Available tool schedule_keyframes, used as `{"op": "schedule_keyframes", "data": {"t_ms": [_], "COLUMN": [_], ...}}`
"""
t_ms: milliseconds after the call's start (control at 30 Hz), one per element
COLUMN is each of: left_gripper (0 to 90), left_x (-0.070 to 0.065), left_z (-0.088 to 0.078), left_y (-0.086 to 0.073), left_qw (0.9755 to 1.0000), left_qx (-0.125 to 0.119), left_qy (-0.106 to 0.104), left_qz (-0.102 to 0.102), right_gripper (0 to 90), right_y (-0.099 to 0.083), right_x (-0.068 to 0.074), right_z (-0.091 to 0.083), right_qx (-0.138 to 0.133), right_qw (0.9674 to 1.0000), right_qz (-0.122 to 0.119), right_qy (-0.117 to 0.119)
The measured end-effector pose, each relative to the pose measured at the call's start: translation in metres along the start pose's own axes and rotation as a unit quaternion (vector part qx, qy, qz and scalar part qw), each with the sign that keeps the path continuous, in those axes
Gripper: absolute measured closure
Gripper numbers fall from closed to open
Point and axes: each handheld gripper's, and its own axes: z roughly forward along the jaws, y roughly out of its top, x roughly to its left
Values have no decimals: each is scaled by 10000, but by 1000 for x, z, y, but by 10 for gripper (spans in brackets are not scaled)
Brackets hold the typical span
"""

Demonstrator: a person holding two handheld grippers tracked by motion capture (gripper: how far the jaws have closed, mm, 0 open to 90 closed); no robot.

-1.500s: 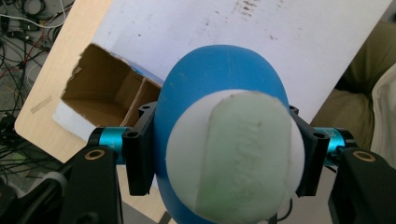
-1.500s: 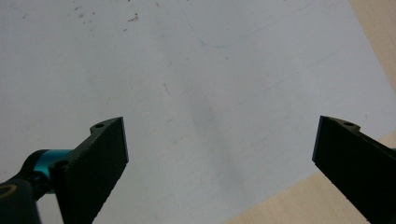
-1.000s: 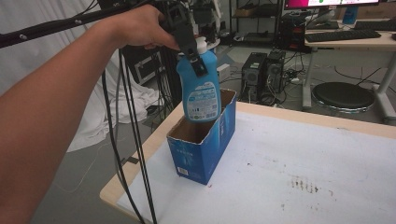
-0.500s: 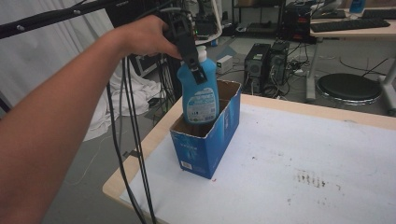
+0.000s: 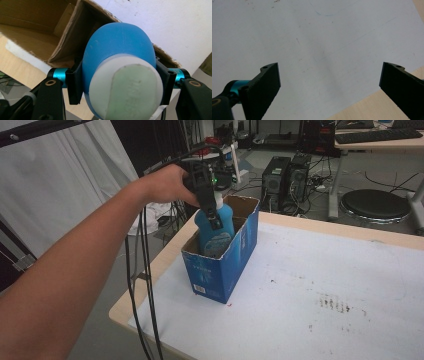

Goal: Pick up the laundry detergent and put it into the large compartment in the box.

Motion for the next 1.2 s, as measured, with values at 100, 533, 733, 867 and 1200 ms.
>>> {"op": "schedule_keyframes", "data": {"t_ms": [100,533,733,867,1200], "left_gripper": [378,378,378,377,366], "left_x": [0,0,1,1,4], "left_z": [11,48,56,57,57], "left_y": [0,0,-2,-1,-1], "left_qw": [10000,9993,9992,9990,9995], "left_qx": [51,323,380,404,297], "left_qy": [-27,-121,-123,-131,-118], "left_qz": [30,107,84,98,7], "right_gripper": [25,25,25,25,25], "right_y": [1,2,1,1,-1], "right_x": [0,0,-1,-1,0], "right_z": [1,5,6,6,6], "right_qx": [18,50,64,68,77], "right_qw": [10000,10000,10000,10000,10000], "right_qz": [31,6,11,22,8], "right_qy": [18,21,31,39,41]}}
